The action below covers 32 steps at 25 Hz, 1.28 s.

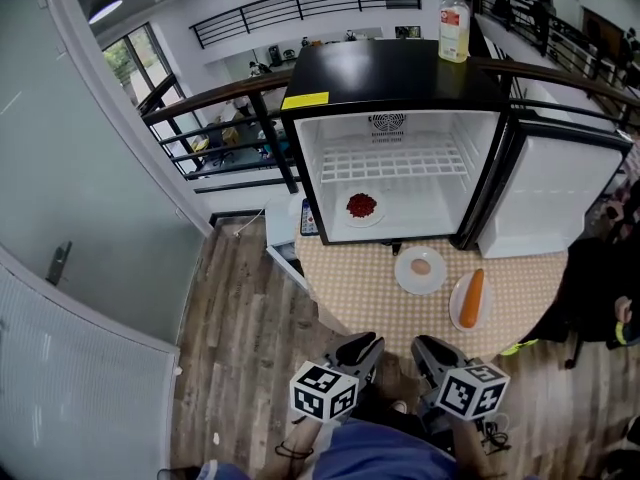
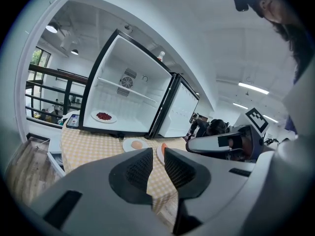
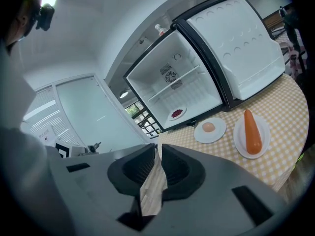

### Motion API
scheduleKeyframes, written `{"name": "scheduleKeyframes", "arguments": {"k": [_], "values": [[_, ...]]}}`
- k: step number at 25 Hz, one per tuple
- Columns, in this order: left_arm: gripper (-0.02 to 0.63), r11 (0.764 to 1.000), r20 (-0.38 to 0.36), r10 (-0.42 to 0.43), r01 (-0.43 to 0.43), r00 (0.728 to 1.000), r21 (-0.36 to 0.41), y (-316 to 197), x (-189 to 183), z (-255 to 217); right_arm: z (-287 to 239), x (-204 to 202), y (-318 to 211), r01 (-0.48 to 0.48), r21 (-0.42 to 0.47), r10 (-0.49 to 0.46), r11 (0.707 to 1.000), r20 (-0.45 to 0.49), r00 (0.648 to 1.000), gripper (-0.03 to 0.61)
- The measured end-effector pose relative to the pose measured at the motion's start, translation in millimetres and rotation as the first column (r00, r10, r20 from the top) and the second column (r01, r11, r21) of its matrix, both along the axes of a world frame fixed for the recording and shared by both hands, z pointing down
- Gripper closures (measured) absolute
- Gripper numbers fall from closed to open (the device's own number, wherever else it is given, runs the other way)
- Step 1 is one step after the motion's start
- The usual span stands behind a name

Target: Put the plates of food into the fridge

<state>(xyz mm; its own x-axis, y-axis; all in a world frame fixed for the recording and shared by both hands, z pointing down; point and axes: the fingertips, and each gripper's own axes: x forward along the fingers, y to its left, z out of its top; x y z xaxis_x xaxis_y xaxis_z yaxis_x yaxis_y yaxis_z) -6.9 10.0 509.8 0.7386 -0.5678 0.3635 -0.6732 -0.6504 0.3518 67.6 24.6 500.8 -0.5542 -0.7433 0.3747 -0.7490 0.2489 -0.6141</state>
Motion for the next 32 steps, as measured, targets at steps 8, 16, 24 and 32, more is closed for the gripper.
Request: {"name": "scheduleKeyframes", "arguments": {"k": [8,16,24,32], "values": [[0.545,0.995,0.069,0.095,-0.092,0.993,-0.038,-61,11,23,27,29,-37,-0.144,-0.081,0.145,0.986,0.01,0.989,0.522],[0.544,0.979,0.154,0.197,-0.186,0.968,-0.081,-139,24,59,57,65,-83,-0.301,-0.146,0.304,0.942,0.003,0.953,0.522],[0.537,0.94,0.222,0.329,-0.294,0.918,-0.175,-188,45,112,96,95,-132,-0.411,-0.164,0.395,0.897,-0.119,0.911,0.522],[0.482,0.904,0.222,0.386,-0.319,0.895,-0.284,-216,58,155,153,101,-159,-0.436,-0.247,0.394,0.865,-0.205,0.896,0.452]]}}
